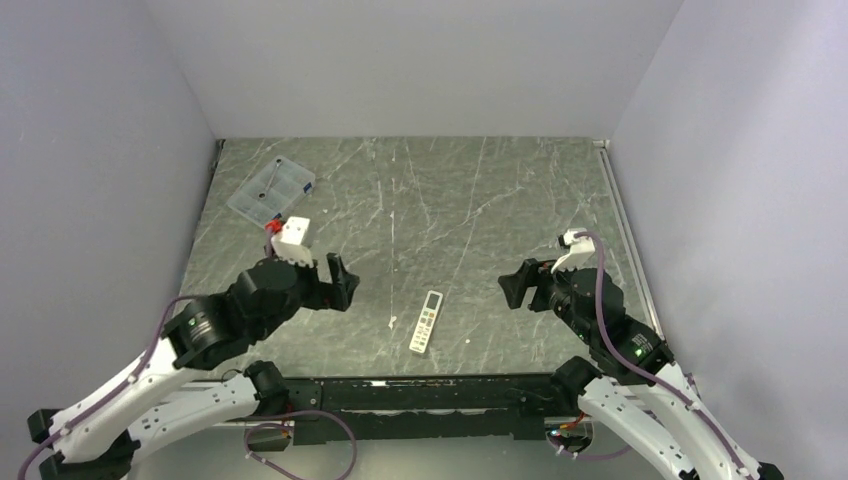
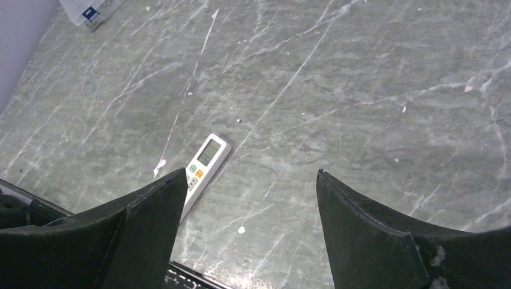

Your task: Load the batteries into the remote control

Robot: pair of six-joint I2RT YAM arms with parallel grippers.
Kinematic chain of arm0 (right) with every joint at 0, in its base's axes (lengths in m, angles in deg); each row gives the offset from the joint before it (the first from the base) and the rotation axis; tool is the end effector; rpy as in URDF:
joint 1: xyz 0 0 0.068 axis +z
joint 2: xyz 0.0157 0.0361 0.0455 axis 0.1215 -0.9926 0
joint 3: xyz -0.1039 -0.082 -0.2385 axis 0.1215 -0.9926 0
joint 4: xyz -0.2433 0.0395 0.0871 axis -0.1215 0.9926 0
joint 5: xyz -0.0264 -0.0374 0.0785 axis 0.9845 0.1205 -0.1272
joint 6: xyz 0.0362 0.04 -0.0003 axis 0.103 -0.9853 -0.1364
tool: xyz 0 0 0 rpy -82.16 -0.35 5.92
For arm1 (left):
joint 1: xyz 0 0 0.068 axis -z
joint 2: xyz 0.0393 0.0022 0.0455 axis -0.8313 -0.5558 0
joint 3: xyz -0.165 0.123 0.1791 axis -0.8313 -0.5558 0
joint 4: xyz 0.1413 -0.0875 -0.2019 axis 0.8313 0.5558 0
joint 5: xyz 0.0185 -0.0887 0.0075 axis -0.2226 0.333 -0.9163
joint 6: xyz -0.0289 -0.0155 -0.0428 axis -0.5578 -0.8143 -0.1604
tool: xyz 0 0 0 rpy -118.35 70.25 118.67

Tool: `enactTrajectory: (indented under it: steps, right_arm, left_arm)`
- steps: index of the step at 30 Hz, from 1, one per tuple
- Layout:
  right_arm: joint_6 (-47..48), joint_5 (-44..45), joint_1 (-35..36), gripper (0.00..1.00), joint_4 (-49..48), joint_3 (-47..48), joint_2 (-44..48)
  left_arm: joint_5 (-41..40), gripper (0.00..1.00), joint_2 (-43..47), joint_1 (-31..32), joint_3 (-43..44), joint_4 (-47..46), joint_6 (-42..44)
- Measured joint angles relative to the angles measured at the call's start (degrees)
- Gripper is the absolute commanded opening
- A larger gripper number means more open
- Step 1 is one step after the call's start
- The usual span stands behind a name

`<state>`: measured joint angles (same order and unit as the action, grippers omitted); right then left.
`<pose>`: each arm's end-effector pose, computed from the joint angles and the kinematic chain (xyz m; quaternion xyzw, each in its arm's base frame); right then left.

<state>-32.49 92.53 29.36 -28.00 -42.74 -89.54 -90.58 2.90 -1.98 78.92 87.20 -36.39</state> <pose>0.0889 0.0574 0.3011 -0.0322 0.8245 0.2198 0.5204 0.0888 -0.0984 0.3520 0.0575 0.8472 -0.2079 0.4855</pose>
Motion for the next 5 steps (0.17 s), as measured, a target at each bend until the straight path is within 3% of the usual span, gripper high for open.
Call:
enactTrajectory:
  steps: [5]
  right_arm:
    - [0.52,-0.07,0.0,0.82,-0.74,0.0,0.02]
  left_arm:
    - [-0.68,0.99,6.01,0.0,-3.78,-1.14,1.66]
